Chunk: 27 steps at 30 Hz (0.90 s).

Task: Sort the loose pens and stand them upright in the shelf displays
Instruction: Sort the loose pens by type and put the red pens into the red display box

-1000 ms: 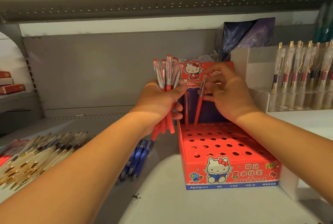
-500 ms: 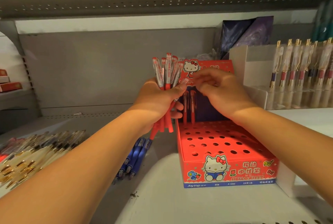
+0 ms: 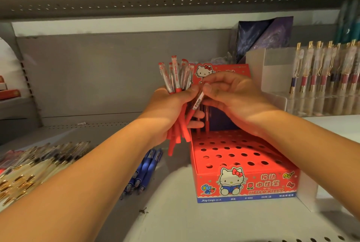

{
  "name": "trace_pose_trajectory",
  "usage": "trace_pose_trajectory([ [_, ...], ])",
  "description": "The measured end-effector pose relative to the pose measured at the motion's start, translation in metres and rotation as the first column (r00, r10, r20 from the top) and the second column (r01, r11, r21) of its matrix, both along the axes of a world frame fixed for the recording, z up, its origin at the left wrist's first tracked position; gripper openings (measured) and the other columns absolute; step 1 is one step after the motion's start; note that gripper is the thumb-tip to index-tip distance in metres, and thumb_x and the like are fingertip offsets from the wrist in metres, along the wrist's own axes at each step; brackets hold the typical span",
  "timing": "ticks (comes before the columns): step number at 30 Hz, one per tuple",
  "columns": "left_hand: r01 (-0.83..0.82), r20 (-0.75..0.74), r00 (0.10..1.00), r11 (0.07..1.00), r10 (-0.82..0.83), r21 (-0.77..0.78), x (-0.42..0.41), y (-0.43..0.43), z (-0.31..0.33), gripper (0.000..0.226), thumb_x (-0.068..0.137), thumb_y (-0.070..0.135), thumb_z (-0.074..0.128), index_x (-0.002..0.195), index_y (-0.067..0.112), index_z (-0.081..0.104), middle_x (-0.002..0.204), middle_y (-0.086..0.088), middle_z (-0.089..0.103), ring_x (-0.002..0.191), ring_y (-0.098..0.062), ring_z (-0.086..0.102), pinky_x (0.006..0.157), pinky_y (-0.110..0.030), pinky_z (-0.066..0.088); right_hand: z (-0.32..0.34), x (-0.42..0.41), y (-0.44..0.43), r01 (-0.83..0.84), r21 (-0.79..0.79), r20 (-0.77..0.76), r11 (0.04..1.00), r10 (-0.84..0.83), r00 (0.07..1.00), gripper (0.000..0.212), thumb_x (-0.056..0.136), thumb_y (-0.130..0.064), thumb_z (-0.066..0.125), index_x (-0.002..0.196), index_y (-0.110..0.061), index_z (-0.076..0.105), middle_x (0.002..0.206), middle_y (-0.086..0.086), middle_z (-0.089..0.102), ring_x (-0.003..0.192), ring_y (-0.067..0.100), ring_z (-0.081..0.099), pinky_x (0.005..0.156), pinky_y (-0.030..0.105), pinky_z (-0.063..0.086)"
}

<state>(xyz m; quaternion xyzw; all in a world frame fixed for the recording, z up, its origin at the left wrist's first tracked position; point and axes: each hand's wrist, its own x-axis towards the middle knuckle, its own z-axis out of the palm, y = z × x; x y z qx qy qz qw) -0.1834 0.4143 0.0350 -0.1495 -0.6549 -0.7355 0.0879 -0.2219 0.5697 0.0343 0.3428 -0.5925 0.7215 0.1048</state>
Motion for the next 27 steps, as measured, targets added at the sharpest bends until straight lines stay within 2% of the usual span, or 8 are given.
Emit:
trace_pose_trajectory([
  [3,-0.03,0.002,1.0,0.998,0.029,0.046,-0.001,-0.001,0.003,0.017,0.093,0.017,0.065,0.081,0.006,0.063,0.061,-0.004,0.067,0.052,-0.021,0.067,0.055,-0.045,0.061,0.005,0.002,0.001,0.053,-0.088,0.036,0.995,-0.05,0.998,0.011,0.086,-0.001,0.066,0.089,-0.012,0.065,0.08,0.008,0.07,0.072,0.021,0.071,0.065,0.031,0.059],
  [7,-0.144,-0.002,0.99,0.989,0.144,0.017,-0.003,-0.004,0.003,0.025,0.091,0.022,0.069,0.075,0.006,0.06,0.058,-0.003,0.059,0.043,-0.015,0.058,0.043,-0.031,0.055,0.01,0.001,0.008,0.222,-0.101,0.025,0.97,-0.22,0.975,0.01,0.086,-0.005,0.07,0.093,-0.01,0.065,0.094,0.016,0.07,0.073,0.024,0.073,0.058,0.037,0.059],
  [10,-0.174,0.02,0.985,0.985,0.174,0.008,-0.004,-0.005,0.002,0.031,0.091,0.025,0.069,0.068,0.01,0.054,0.056,-0.006,0.049,0.036,-0.015,0.045,0.039,-0.024,0.044,0.013,-0.003,0.014,0.348,-0.114,-0.016,0.931,-0.352,0.936,0.008,0.087,-0.008,0.071,0.092,-0.013,0.067,0.095,0.014,0.07,0.071,0.017,0.073,0.054,0.032,0.059],
  [13,-0.157,0.038,0.987,0.988,0.157,-0.003,-0.004,-0.004,0.003,0.035,0.092,0.033,0.067,0.068,0.013,0.052,0.055,-0.004,0.045,0.034,-0.014,0.038,0.039,-0.021,0.038,0.015,-0.01,0.02,0.6,-0.061,-0.228,0.798,-0.597,0.769,0.015,0.084,-0.013,0.075,0.086,-0.025,0.066,0.087,0.002,0.07,0.068,0.006,0.068,0.058,0.016,0.053],
  [14,-0.151,0.044,0.988,0.988,0.151,-0.015,-0.003,-0.004,0.003,0.035,0.092,0.037,0.066,0.071,0.013,0.053,0.054,-0.003,0.045,0.033,-0.014,0.038,0.039,-0.021,0.037,0.015,-0.012,0.022,0.67,-0.029,-0.285,0.742,-0.648,0.706,0.019,0.083,-0.016,0.076,0.083,-0.031,0.064,0.084,-0.003,0.069,0.071,0.007,0.067,0.061,0.015,0.053],
  [19,-0.126,0.07,0.989,0.991,0.129,-0.053,-0.002,-0.002,0.003,0.028,0.096,0.04,0.06,0.088,0.014,0.053,0.057,0.0,0.05,0.036,-0.013,0.037,0.039,-0.022,0.036,0.007,-0.017,0.023,0.673,0.05,-0.277,0.738,-0.637,0.719,0.026,0.084,-0.014,0.075,0.076,-0.034,0.06,0.086,0.0,0.065,0.084,0.026,0.069,0.063,0.046,0.061],
  [22,-0.12,0.086,0.989,0.991,0.124,-0.055,0.0,-0.001,0.003,0.024,0.096,0.035,0.059,0.089,0.013,0.053,0.061,-0.003,0.05,0.036,-0.013,0.037,0.038,-0.021,0.034,0.005,-0.017,0.024,0.683,0.067,-0.296,0.727,-0.639,0.71,0.025,0.084,-0.015,0.076,0.077,-0.033,0.061,0.088,-0.002,0.067,0.087,0.025,0.069,0.074,0.048,0.059],
  [27,-0.116,0.111,0.986,0.989,0.126,-0.093,0.001,-0.001,0.003,0.025,0.092,0.024,0.057,0.072,0.009,0.053,0.057,-0.007,0.043,0.037,-0.017,0.035,0.037,-0.021,0.032,0.005,-0.016,0.024,0.685,0.075,-0.282,0.724,-0.644,0.712,0.026,0.083,-0.015,0.077,0.075,-0.033,0.06,0.085,-0.004,0.065,0.086,0.026,0.069,0.071,0.047,0.06],
])
